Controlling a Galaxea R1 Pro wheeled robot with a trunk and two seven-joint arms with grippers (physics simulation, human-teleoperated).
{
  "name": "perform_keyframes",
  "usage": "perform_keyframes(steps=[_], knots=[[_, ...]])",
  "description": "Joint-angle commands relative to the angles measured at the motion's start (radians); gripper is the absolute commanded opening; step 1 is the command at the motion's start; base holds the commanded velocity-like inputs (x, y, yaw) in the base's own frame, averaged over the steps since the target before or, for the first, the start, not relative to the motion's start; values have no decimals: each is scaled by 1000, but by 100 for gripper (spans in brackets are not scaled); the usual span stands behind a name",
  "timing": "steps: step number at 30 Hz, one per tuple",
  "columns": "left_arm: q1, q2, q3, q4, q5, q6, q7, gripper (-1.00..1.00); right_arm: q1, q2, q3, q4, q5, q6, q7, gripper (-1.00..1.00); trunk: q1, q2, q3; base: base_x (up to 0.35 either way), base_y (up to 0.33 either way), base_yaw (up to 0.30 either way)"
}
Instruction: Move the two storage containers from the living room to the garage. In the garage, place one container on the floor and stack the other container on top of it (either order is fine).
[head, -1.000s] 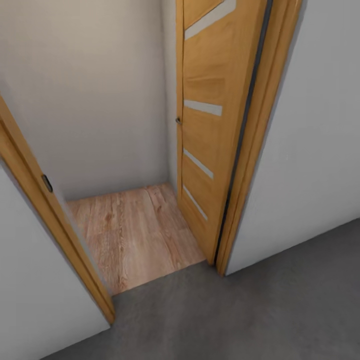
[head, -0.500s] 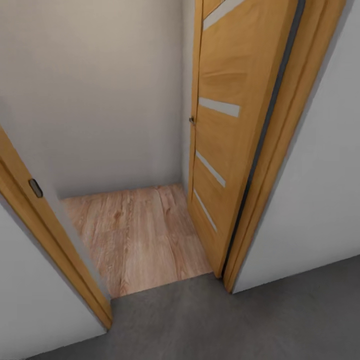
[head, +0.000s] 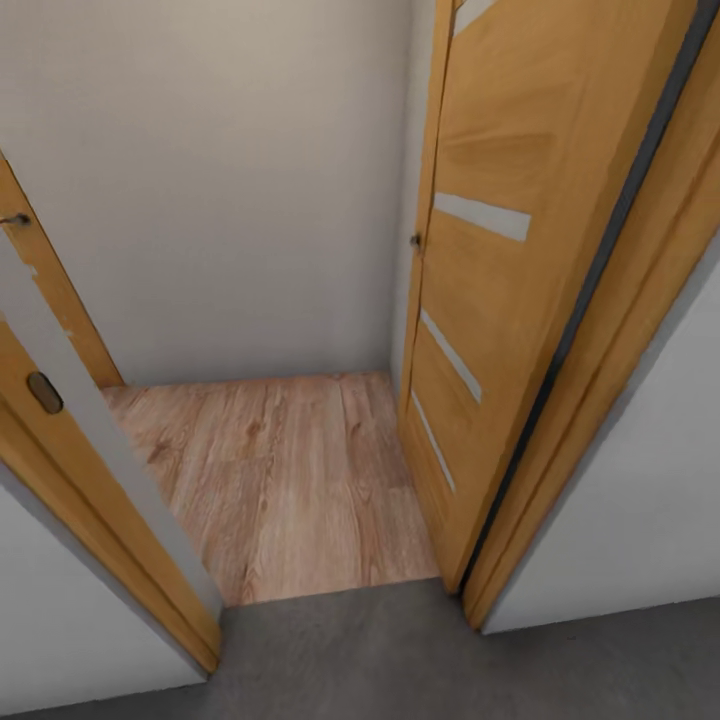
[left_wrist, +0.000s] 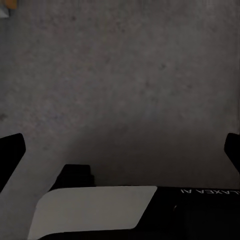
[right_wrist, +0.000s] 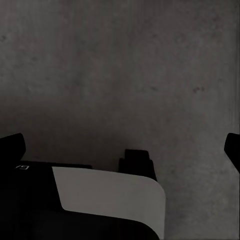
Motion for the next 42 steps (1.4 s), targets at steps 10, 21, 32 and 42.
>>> perform_keyframes(steps=[10, 21, 32, 42], knots=[[-1, 0, -6, 0, 8, -4, 5, 100, 0, -1, 3, -2, 0, 5, 1, 100, 0, 0, -10, 296, -120, 241], [0, 0, -5, -1, 8, -6, 5, 100, 0, -3, 2, -3, 0, 4, 2, 100, 0, 0, -19, 158, 49, 207], [0, 0, -7, -1, 8, -6, 5, 100, 0, -5, 2, -3, 0, 4, 3, 100, 0, 0, -20, 167, -12, 45], [0, 1, -6, 0, 8, -6, 5, 100, 0, -8, 2, -3, 0, 4, 3, 100, 0, 0, -20, 162, -132, -1]])
